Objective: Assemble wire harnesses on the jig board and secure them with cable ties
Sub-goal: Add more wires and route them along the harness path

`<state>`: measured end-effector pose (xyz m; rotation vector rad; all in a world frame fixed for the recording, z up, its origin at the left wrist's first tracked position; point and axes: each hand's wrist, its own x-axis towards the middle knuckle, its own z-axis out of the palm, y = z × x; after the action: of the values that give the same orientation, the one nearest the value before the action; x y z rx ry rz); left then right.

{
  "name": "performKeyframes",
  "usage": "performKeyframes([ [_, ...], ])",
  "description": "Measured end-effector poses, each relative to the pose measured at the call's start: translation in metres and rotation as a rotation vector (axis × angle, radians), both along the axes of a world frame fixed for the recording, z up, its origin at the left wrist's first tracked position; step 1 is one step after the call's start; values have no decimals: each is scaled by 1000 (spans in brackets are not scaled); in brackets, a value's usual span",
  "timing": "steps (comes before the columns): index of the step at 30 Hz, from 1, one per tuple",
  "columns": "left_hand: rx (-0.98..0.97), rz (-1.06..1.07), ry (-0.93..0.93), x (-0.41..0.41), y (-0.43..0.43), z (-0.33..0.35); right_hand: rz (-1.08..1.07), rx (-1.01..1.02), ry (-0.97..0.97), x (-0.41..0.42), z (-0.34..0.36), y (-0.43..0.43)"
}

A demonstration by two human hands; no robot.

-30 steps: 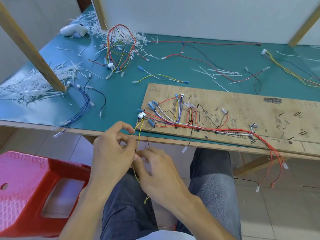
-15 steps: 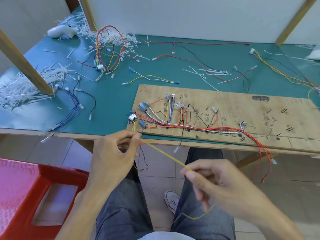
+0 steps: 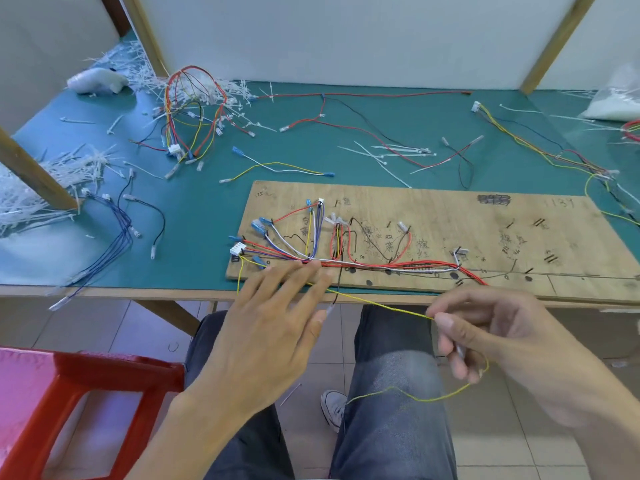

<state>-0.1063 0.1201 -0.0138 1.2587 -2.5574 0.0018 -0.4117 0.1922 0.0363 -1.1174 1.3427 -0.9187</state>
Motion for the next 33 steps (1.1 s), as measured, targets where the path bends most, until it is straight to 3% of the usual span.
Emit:
performKeyframes([
  [12, -30, -94, -180, -47, -6, -15, 31, 49, -190, -35, -18, -18],
  [22, -70, -112, -209, -61, -12, -20, -283, -94, -105, -13, -20, -33],
  [33, -75, -149, -205, -70, -18, -26, -392, -101, 32, -4, -15, -70],
])
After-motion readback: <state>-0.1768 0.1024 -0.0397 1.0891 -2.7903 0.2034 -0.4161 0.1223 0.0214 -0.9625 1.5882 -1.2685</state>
